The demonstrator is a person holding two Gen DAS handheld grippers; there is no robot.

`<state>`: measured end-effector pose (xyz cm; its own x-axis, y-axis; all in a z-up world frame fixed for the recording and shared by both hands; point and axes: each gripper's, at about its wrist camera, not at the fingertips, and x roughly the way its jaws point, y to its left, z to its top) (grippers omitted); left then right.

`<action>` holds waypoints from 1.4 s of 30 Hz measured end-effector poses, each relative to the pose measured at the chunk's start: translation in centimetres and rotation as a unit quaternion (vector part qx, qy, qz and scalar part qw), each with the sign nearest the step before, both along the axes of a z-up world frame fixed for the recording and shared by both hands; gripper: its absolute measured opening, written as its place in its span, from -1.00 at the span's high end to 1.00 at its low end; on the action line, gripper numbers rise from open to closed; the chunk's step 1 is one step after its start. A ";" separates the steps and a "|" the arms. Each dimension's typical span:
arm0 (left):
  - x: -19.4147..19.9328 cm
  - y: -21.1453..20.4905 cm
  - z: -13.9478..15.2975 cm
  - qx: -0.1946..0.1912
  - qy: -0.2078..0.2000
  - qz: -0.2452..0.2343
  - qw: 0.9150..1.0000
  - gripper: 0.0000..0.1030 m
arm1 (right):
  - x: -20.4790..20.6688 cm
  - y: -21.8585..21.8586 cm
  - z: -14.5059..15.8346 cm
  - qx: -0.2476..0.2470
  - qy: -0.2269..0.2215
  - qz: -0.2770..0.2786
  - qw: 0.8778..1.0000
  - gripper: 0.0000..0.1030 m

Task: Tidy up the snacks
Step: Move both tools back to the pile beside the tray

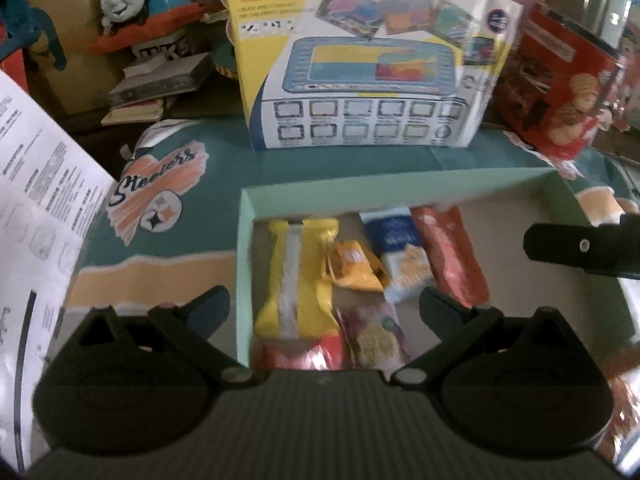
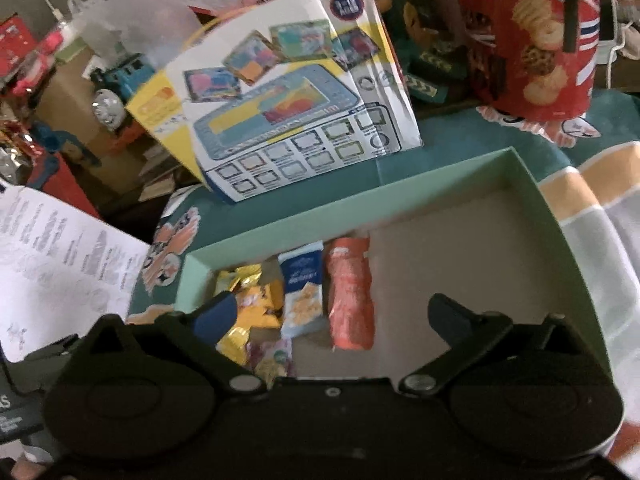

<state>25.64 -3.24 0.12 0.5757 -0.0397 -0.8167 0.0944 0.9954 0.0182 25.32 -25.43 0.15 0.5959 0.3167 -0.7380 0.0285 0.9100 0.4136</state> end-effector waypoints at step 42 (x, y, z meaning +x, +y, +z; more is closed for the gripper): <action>-20.5 -8.3 -8.1 0.023 0.113 -0.232 0.966 0.28 | -20.7 -6.5 -4.2 -0.026 0.026 -0.011 0.999 -0.80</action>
<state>5.17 -11.55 -7.95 0.3122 -0.2116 -0.9262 0.5365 0.8438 -0.0119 4.59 -31.97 -4.09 0.5632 0.2640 -0.7830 0.0691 0.9292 0.3630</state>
